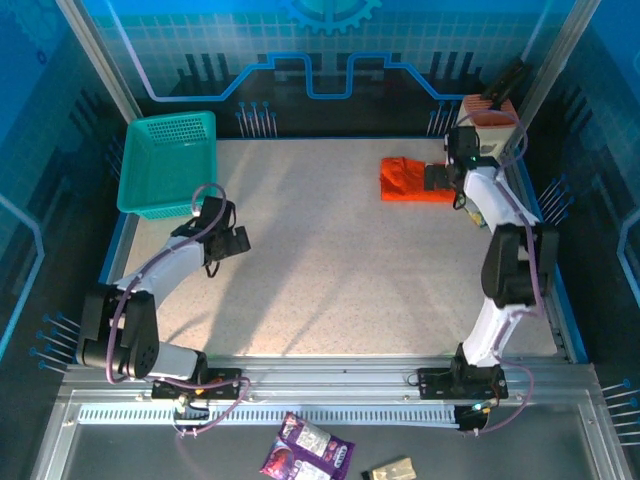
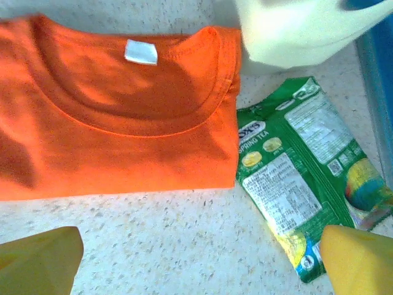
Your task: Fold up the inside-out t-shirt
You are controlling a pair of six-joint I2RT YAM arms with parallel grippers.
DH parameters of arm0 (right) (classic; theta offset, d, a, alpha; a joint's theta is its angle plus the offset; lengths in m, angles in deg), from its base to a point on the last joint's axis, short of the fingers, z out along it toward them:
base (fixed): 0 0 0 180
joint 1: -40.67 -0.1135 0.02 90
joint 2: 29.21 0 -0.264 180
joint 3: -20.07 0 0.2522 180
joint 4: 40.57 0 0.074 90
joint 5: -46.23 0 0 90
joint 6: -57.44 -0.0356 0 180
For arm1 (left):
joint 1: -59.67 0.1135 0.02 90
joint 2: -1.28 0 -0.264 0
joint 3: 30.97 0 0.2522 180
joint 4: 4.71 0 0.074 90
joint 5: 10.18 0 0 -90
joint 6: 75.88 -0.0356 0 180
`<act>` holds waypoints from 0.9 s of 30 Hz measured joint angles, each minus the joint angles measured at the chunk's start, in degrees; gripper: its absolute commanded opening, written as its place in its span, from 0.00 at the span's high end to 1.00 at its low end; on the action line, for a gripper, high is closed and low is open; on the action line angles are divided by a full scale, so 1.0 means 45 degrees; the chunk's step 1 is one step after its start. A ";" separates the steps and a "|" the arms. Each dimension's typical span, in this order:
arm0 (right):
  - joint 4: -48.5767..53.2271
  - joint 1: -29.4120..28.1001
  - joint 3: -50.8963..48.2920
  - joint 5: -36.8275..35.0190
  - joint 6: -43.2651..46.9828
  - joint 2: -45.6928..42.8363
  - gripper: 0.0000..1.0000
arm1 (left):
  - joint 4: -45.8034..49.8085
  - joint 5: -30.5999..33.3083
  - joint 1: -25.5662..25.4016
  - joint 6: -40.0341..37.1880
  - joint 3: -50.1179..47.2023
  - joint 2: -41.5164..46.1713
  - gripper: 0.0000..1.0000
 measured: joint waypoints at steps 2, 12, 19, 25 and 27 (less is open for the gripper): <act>-0.1137 -0.0024 -0.1836 -0.0053 -0.0204 -0.1316 0.00 | -0.0563 0.0986 0.0078 -0.0287 -0.0345 0.0068 0.01; -0.6921 -0.0087 -0.9097 -0.0233 0.0160 -0.2327 0.01 | -0.7548 0.2288 0.0233 -0.3604 -0.3487 -0.0146 0.01; -1.2687 -0.0588 -1.2036 0.0452 0.0544 -0.3449 0.00 | -1.2905 -0.0155 0.0777 -0.4575 -0.4639 -0.0913 0.01; -1.5824 -0.0743 -1.3274 0.1807 0.1039 -0.3152 0.00 | -1.5616 -0.2035 0.1413 -0.4789 -0.5707 -0.1851 0.01; -1.6242 -0.0743 -1.3352 0.2191 0.1146 -0.3079 0.00 | -1.5800 -0.2487 0.1423 -0.4838 -0.5702 -0.1909 0.01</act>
